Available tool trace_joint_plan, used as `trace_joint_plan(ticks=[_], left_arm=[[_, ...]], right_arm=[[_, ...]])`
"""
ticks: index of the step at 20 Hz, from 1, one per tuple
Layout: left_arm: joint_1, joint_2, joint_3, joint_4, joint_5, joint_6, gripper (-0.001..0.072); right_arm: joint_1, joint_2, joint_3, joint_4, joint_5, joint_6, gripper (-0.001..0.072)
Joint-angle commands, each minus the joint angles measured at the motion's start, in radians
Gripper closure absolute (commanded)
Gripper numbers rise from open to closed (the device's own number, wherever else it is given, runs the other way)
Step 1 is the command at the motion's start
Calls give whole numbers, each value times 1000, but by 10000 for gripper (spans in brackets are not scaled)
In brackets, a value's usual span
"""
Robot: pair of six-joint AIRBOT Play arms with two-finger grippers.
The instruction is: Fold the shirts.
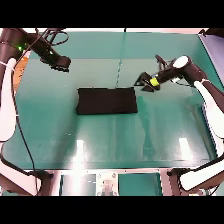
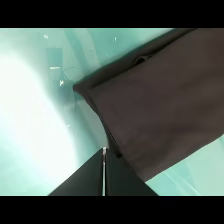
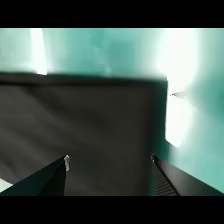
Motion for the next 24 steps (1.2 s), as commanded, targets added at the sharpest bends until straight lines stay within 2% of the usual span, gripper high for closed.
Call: trace_joint_plan(ticks=[1,6,7,8,9,12,15,19,24], left_arm=[[0,1,1,1,14,-30,686],[1,1,1,1,9,-30,686],[0,1,1,1,8,-30,685],[1,1,1,1,9,-30,686],[1,1,1,1,9,-30,686],[1,1,1,0,3,-30,686],[1,1,1,0,2,-29,685],[0,1,1,0,0,-30,685],[0,1,1,0,-18,-30,686]], right_arm=[[-55,-32,-118,58,16,-68,138],[79,-135,-140,240,-52,-133,138],[107,-137,-139,277,-73,-138,159],[126,-137,-124,308,-75,-156,352],[132,-135,-97,323,-60,-165,695],[98,-92,23,329,15,-137,695],[-18,19,129,328,82,-104,695],[-264,145,223,328,135,-38,695],[-612,175,347,329,223,-2,695]])
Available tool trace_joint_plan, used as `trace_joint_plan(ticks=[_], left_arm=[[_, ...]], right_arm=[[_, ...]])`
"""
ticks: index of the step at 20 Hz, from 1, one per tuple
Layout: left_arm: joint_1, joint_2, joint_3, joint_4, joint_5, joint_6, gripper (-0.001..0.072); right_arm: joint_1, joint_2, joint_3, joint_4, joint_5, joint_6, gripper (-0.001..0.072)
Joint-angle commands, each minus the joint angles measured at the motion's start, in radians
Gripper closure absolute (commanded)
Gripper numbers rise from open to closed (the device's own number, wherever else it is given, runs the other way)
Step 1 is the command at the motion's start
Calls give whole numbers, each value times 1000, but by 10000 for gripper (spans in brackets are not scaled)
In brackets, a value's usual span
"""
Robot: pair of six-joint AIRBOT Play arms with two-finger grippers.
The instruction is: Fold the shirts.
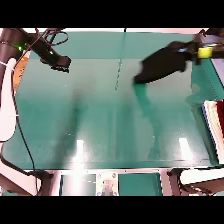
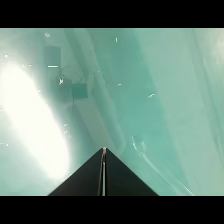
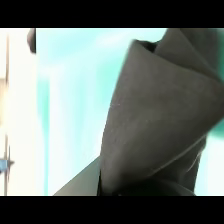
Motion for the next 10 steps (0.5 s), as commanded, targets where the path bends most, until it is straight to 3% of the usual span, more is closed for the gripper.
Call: trace_joint_plan(ticks=[1,10], left_arm=[[1,1,1,0,-10,-1,686],[0,1,1,0,24,0,686]], right_arm=[[-257,24,87,3,60,39,695],[-753,19,112,6,58,56,695]])
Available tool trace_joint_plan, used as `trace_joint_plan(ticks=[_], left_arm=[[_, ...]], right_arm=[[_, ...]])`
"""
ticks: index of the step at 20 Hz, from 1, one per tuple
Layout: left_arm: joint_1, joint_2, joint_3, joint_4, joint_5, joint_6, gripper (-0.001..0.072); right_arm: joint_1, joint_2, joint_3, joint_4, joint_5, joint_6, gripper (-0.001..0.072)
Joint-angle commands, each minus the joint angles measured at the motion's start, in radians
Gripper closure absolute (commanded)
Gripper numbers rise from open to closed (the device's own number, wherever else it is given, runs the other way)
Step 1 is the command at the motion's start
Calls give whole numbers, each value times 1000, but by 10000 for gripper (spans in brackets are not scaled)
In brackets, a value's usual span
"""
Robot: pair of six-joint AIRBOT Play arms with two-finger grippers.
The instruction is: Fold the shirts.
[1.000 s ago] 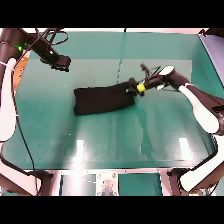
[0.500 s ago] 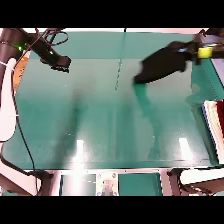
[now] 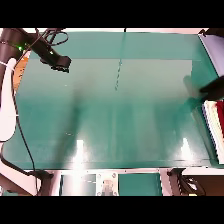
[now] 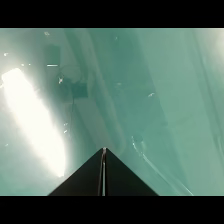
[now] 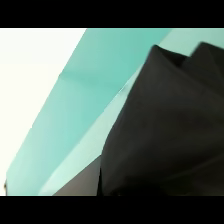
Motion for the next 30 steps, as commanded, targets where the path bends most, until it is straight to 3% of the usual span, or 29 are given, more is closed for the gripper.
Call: trace_joint_plan(ticks=[1,8,12,15,22,30], left_arm=[[0,1,1,0,18,0,686],[1,1,0,0,-16,3,686],[0,1,-3,0,-14,3,685],[0,1,-3,0,-12,3,685],[0,1,-3,-1,-49,3,686],[0,1,-3,-7,-39,4,686]], right_arm=[[-153,-1,6,8,13,28,695],[-263,1,62,29,287,130,695],[-303,40,95,-97,443,209,695],[-315,99,94,-277,445,226,695],[-365,189,-29,-447,447,197,695],[-339,226,-222,-885,443,166,695]])
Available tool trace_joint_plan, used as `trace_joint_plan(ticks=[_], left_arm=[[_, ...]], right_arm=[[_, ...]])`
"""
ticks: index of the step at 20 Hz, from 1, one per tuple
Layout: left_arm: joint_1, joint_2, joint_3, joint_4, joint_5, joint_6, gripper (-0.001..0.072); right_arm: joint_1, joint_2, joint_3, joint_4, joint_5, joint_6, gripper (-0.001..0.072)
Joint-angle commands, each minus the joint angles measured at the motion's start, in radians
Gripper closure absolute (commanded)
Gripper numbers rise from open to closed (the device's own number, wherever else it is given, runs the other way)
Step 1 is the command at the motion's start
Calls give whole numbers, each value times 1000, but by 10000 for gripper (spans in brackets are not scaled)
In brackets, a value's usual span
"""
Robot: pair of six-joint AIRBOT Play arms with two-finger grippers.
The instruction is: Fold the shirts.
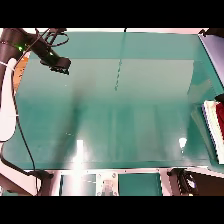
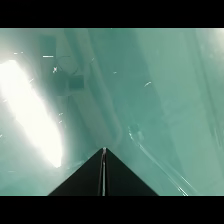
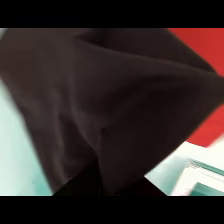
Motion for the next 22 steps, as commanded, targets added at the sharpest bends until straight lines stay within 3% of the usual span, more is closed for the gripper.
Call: trace_joint_plan(ticks=[1,9,10,11,12,13,19,20,21,22], left_arm=[[0,1,0,-1,5,0,686],[0,1,0,-2,5,-1,686],[0,1,0,-2,5,-1,686],[0,1,0,-2,5,-4,686],[0,1,0,-2,5,-4,685],[0,1,0,-5,5,-4,686],[0,1,0,-7,45,0,686],[0,1,0,-9,68,0,686],[0,1,2,-10,85,0,686],[0,2,4,-13,90,-1,686]], right_arm=[[10,-5,-48,-237,-4,-7,695],[14,-44,-84,-296,-167,-39,692],[14,-45,-100,-295,-187,-49,654],[14,-47,-113,-296,-195,-53,514],[14,-50,-123,-296,-196,-53,234],[13,-53,-130,-296,-195,-53,104],[33,-54,-79,-233,-155,-10,107],[53,-54,-73,-180,-166,-11,147],[81,-54,-70,-109,-192,-12,358],[122,-52,-70,-18,-229,-23,656]])
